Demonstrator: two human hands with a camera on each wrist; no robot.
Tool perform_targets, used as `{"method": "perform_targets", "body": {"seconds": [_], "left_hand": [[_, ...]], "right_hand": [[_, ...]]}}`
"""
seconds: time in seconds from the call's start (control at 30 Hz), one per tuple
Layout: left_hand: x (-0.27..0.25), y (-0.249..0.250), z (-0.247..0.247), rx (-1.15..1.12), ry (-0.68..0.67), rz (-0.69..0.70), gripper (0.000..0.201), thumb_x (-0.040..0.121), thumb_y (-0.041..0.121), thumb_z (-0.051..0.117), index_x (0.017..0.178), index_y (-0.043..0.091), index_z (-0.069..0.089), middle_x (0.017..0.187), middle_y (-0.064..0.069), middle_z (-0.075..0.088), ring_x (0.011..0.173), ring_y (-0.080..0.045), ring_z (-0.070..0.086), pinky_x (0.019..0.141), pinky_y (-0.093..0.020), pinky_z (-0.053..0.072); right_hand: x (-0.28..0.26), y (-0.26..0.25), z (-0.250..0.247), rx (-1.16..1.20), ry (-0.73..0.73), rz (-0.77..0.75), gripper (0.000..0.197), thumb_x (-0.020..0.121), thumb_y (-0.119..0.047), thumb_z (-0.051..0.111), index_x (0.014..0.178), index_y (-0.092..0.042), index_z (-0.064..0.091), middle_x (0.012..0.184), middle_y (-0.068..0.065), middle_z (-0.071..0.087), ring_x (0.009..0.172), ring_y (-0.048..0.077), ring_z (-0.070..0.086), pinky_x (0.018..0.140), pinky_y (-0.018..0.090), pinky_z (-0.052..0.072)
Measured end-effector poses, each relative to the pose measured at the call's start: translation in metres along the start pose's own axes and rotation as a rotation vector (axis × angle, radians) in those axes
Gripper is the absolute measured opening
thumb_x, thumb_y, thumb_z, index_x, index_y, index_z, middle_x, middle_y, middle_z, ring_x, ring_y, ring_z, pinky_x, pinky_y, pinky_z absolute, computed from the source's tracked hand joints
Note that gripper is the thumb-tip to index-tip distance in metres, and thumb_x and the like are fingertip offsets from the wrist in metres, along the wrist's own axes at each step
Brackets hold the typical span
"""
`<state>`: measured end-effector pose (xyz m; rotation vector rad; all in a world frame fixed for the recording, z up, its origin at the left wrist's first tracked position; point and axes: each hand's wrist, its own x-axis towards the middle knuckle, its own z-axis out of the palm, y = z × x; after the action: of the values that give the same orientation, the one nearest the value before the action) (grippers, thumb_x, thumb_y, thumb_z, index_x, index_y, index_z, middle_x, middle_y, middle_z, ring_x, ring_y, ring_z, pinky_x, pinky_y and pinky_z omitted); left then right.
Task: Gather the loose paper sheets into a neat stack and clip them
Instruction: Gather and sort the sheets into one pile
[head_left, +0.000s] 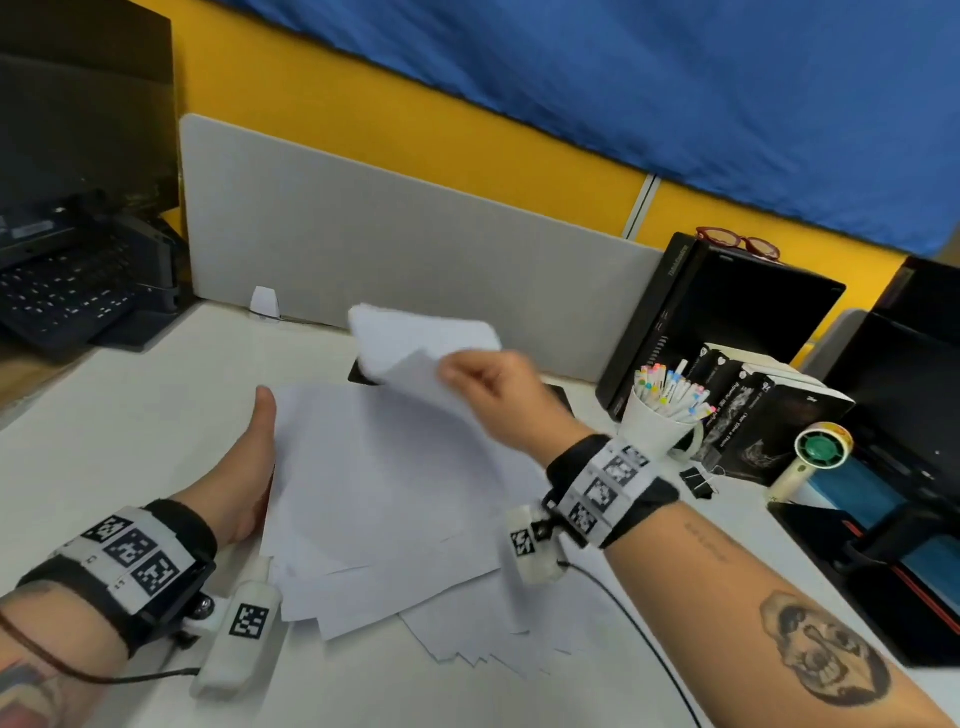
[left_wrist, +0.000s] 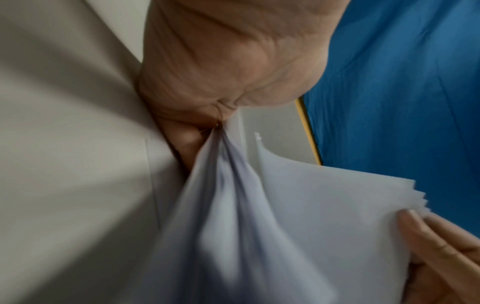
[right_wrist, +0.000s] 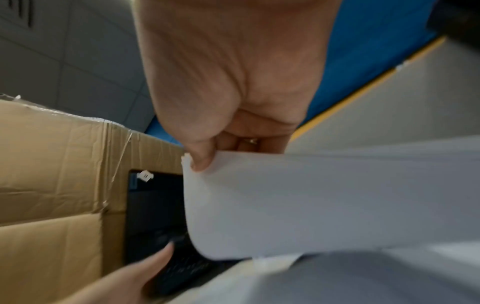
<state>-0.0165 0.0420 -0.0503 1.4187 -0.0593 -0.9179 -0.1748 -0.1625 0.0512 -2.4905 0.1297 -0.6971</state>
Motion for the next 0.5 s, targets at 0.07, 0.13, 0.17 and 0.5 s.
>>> {"method": "perform_targets", "body": {"seconds": [0.07,0.13,0.17,0.5], "left_hand": [[-0.003,0.000,0.001,0.018,-0.061,0.005,0.097,0.076,0.095,0.024,0.135,0.026,0.058,0.124,-0.009,0.069,0.113,-0.032,0.066,0.088,-0.044,0.052],[-0.010,0.000,0.002,0.039,-0.086,0.036,0.076,0.084,0.086,0.037,0.121,0.026,0.067,0.114,-0.011,0.075,0.107,-0.032,0.070,0.088,-0.042,0.053],[-0.012,0.000,0.003,0.068,-0.099,0.047,0.062,0.090,0.073,0.048,0.117,0.022,0.069,0.110,-0.014,0.077,0.103,-0.034,0.072,0.089,-0.043,0.054],[0.009,-0.011,-0.009,0.296,-0.015,0.030,0.031,0.084,-0.002,0.076,0.114,-0.005,0.068,0.105,-0.023,0.076,0.096,-0.041,0.072,0.085,-0.046,0.057]], "right_hand": [[-0.013,-0.002,0.032,0.055,-0.200,0.048,0.021,0.100,-0.019,0.058,0.099,-0.007,0.074,0.092,-0.006,0.070,0.084,0.002,0.058,0.083,0.029,0.051],[-0.027,-0.007,0.056,0.155,-0.423,0.146,0.025,0.101,-0.027,0.057,0.100,-0.008,0.073,0.089,-0.003,0.066,0.081,0.008,0.056,0.081,0.033,0.050],[-0.032,-0.010,0.063,0.218,-0.562,0.232,0.026,0.101,-0.031,0.056,0.102,-0.011,0.073,0.092,-0.001,0.067,0.083,0.010,0.058,0.082,0.034,0.050],[-0.004,0.107,0.002,-0.091,0.069,0.980,0.034,0.094,-0.026,0.062,0.118,-0.003,0.067,0.110,0.009,0.069,0.102,0.028,0.064,0.085,0.029,0.049]]}}
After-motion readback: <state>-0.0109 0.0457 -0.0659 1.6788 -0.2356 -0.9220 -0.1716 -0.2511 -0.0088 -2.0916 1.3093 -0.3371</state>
